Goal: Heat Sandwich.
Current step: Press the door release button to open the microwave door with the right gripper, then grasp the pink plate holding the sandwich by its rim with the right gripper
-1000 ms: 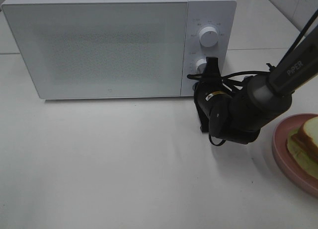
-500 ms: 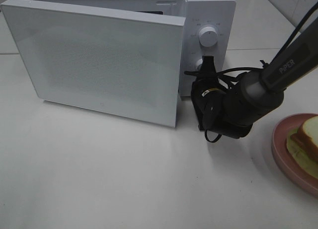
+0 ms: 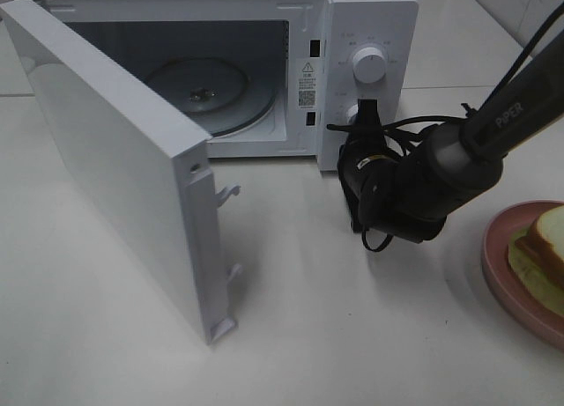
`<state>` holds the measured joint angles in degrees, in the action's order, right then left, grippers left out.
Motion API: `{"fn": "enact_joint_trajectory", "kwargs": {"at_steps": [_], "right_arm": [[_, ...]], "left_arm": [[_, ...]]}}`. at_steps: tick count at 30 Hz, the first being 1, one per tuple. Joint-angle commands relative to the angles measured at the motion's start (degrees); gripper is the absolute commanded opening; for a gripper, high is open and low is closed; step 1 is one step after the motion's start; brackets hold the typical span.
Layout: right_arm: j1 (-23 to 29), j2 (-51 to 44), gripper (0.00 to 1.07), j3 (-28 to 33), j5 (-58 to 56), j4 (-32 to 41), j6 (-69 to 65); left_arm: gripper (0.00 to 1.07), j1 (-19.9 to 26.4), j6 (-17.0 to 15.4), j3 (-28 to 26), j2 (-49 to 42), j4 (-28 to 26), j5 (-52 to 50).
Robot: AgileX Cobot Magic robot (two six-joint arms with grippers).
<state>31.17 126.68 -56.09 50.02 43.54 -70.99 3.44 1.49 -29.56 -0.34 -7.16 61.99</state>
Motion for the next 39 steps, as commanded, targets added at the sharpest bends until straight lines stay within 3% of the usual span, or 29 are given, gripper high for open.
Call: {"fn": "enact_joint_trajectory", "kwargs": {"at_steps": [1, 20, 27, 33, 39], "right_arm": [[-2.4, -0.4, 0.0, -4.2, 6.8, -4.6, 0.5], [1.7, -6.9, 0.0, 8.9, 2.6, -7.0, -3.6], [1.9, -13.4, 0.0, 15.8, 0.8, -9.0, -3.6], [1.9, -21.3, 0.01, 21.8, -2.6, -13.4, -3.0], [1.9, -26.6, 0.01, 23.8, -8.7, -18.9, 0.0]], "left_arm": [[1.0, -0.5, 0.1, 0.1, -0.9, -0.2, -0.6], [1.0, -0.5, 0.1, 0.1, -0.9, -0.2, -0.6], [1.0, -0.5, 0.1, 0.1, -0.9, -0.2, -0.6], [1.0, -0.5, 0.1, 0.1, -0.9, -0.2, -0.6], [1.0, -0.5, 0.1, 0.1, -0.9, -0.2, -0.6]]}}
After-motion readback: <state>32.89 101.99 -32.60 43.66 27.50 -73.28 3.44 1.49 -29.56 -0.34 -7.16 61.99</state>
